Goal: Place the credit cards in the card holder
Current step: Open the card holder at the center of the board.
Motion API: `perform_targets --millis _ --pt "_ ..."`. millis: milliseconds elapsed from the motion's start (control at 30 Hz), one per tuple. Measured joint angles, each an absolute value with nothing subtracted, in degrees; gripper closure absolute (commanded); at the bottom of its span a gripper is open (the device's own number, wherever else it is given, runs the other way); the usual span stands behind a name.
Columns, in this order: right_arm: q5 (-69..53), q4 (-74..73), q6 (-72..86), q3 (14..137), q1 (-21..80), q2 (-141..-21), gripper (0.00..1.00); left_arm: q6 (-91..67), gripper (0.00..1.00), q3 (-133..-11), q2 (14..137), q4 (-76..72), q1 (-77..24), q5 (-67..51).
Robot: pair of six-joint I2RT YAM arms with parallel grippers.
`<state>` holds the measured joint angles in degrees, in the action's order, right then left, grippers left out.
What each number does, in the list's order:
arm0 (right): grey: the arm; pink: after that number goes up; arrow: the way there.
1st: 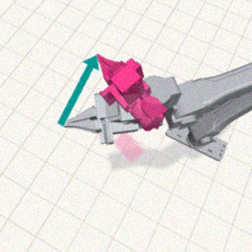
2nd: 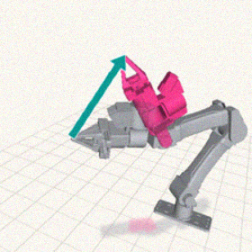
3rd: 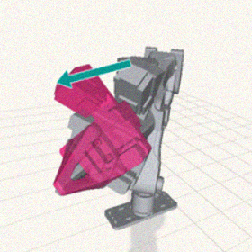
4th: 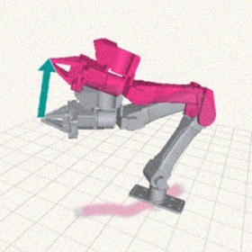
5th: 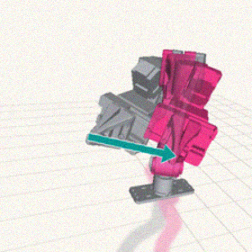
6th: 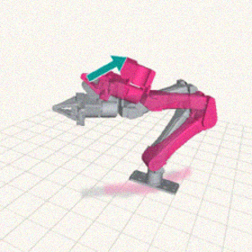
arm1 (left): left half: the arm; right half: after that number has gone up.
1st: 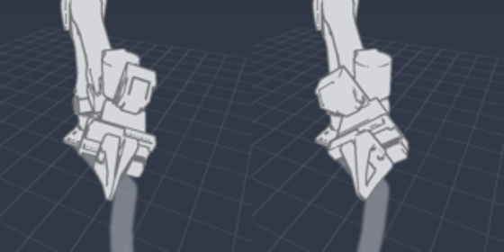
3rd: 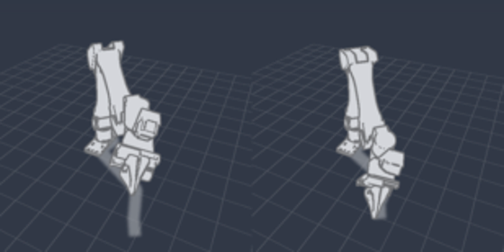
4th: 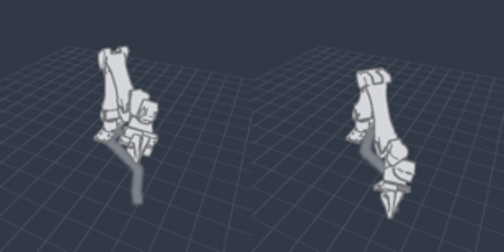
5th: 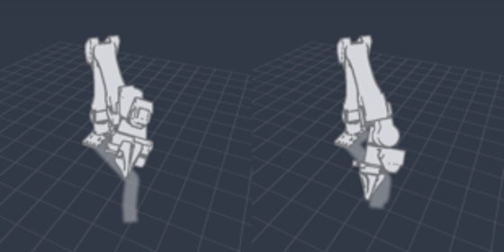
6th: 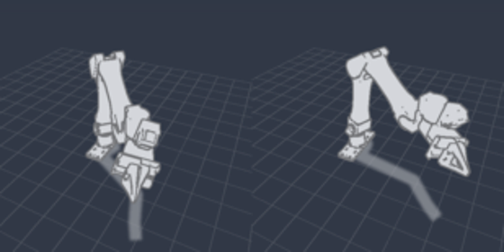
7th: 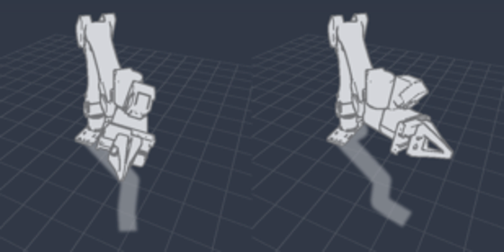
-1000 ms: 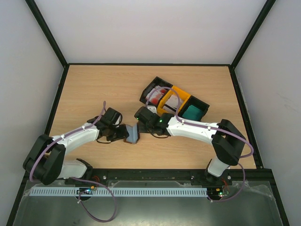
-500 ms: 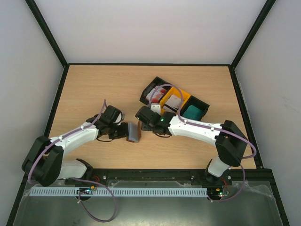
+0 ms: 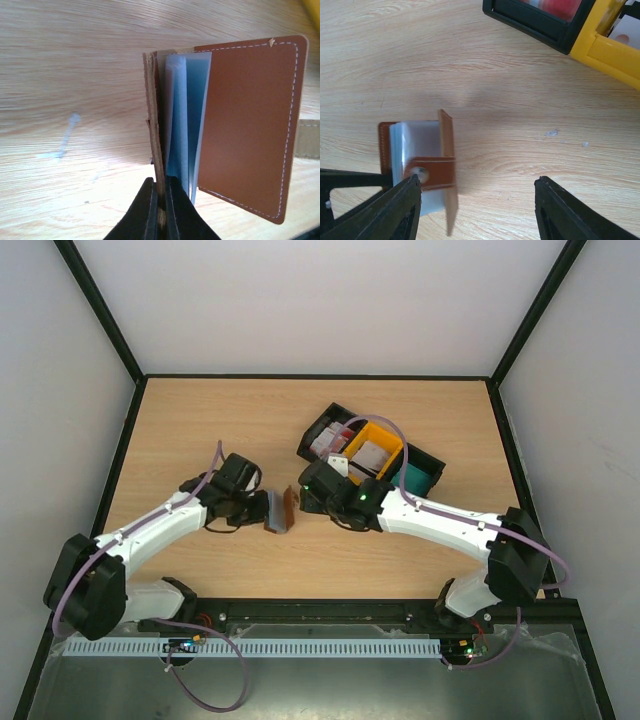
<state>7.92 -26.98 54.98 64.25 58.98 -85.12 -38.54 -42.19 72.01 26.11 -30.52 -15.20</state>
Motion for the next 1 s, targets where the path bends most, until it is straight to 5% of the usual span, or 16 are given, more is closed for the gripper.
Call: perform_targets --millis 767,1000 --pt "-10.4 -5.7 60.1 54.0 58.9 -89.3 0.46 -37.5 0.98 -55.8 82.8 53.6 -36.1 17.0" --pt "-10.9 -3.4 61.2 53.0 58.9 -89.8 0.61 -37.1 0.98 -56.1 82.1 52.8 -36.4 14.3"
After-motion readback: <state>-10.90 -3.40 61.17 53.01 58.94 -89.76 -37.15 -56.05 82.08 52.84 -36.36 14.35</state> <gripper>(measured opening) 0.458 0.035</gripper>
